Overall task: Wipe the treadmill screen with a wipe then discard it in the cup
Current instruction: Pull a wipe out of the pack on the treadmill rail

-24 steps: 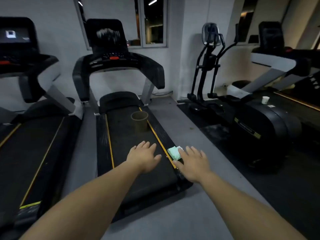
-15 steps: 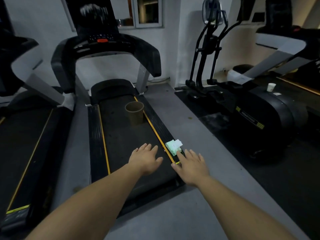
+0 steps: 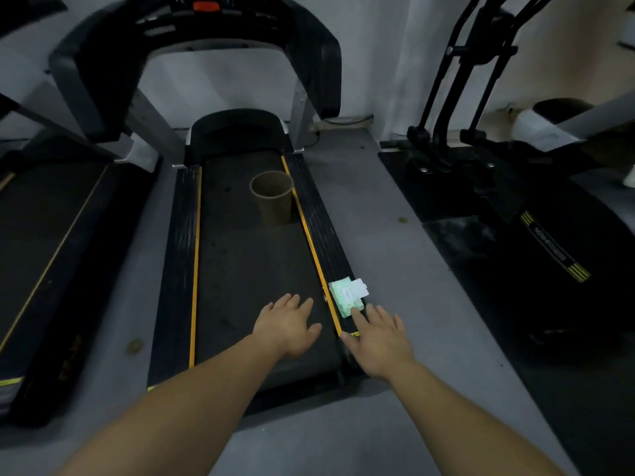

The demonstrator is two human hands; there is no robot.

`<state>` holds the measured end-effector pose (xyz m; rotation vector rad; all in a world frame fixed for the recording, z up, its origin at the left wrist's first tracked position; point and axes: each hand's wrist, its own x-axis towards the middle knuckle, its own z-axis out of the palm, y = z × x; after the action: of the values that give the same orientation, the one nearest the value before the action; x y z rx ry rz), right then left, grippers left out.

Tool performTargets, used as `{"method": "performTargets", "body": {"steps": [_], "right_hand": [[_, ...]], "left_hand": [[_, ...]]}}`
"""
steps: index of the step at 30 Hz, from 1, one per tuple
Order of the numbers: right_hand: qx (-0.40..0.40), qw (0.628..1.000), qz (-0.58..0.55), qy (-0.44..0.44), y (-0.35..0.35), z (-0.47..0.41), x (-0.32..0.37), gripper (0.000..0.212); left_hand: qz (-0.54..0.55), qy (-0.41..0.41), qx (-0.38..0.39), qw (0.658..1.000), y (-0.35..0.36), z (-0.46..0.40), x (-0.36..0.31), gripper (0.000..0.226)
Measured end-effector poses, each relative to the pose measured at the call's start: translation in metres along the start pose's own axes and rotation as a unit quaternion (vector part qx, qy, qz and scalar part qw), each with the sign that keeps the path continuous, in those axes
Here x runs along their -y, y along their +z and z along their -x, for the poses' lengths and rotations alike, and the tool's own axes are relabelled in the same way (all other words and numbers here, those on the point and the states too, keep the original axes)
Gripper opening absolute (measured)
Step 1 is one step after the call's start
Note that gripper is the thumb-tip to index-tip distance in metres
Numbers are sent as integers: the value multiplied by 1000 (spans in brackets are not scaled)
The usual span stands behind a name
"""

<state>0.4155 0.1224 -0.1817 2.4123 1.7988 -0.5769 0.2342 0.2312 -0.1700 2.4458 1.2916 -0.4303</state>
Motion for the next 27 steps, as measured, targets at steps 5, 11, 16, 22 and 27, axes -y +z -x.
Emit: {"method": "performTargets", "body": {"steps": [5, 11, 16, 22, 27], "right_hand": [[17, 1000, -8, -2, 6, -78, -28, 68], [13, 1000, -19, 5, 45, -187, -62, 90], [35, 999, -15, 12, 110, -278, -99, 90], [46, 999, -12, -5, 208, -389, -148, 66], [19, 998, -44, -29, 276, -463, -165, 54]], "left_hand": [[3, 4, 16, 1000, 1, -84, 1, 76], [4, 19, 41, 999, 30, -199, 16, 85], [5, 19, 53, 998, 92, -295, 30, 103], [37, 21, 33, 999, 199, -416, 31, 123], [55, 15, 14, 998, 274, -490, 33, 132]]}}
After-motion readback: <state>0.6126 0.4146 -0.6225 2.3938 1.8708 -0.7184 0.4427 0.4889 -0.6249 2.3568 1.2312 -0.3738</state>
